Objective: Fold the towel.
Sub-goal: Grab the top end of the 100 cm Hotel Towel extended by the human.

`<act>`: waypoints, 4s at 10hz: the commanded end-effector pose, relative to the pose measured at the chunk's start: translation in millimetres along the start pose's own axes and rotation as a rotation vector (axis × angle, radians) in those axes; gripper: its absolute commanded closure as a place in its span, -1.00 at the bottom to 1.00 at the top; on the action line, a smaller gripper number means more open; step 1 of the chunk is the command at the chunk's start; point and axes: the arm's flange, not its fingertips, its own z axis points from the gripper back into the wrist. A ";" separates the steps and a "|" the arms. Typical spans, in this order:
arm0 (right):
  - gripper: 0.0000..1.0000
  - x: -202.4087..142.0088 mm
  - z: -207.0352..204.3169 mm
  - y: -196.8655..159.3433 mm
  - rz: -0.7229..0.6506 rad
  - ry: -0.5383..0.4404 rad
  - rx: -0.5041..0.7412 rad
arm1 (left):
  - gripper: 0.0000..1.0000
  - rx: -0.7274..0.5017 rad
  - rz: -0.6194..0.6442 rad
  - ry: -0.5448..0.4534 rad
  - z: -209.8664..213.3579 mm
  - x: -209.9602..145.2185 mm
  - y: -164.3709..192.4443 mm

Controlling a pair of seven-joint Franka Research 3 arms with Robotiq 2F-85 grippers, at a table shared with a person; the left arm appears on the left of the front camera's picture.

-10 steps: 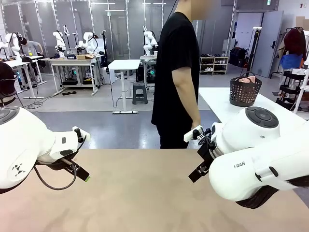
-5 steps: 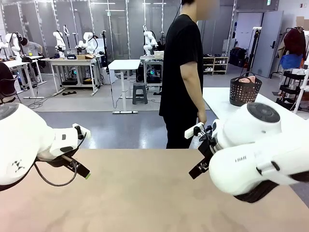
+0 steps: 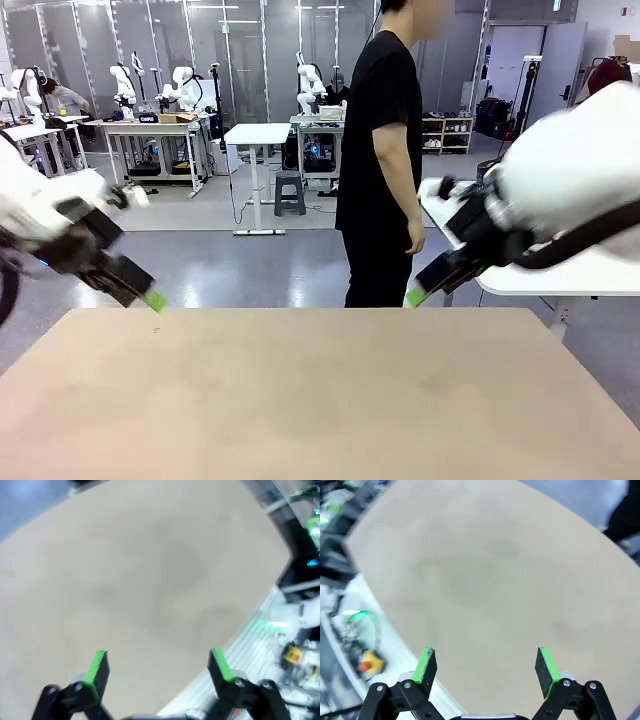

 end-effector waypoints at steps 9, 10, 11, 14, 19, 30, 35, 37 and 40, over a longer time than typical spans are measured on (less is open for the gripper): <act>-1.00 -159.6 146.8 -122.0 -0.349 -0.374 0.538 | -1.00 -0.691 0.387 -0.086 166.4 -147.6 167.3; -1.00 -161.9 152.4 -121.3 -0.344 -0.390 0.532 | -1.00 -0.688 0.405 -0.101 171.2 -157.0 175.9; -1.00 -163.0 157.5 -120.7 -0.340 -0.397 0.516 | -1.00 -0.685 0.414 -0.118 176.1 -163.1 183.7; -1.00 -165.8 156.2 -119.1 -0.325 -0.386 0.509 | -1.00 -0.662 0.431 -0.155 180.1 -166.4 187.4; -1.00 -166.4 159.7 -122.5 -0.374 -0.392 0.505 | -1.00 -0.658 0.452 -0.130 175.1 -172.4 184.7; -1.00 -166.4 159.7 -122.5 -0.374 -0.392 0.505 | -1.00 -0.658 0.452 -0.130 175.1 -172.4 184.7; -1.00 -166.4 159.7 -122.5 -0.374 -0.392 0.505 | -1.00 -0.658 0.452 -0.130 175.1 -172.4 184.7; -1.00 -166.4 159.7 -122.5 -0.374 -0.392 0.505 | -1.00 -0.658 0.452 -0.130 175.1 -172.4 184.7; -1.00 -166.4 159.7 -122.5 -0.374 -0.392 0.505 | -1.00 -0.658 0.452 -0.130 175.1 -172.4 184.7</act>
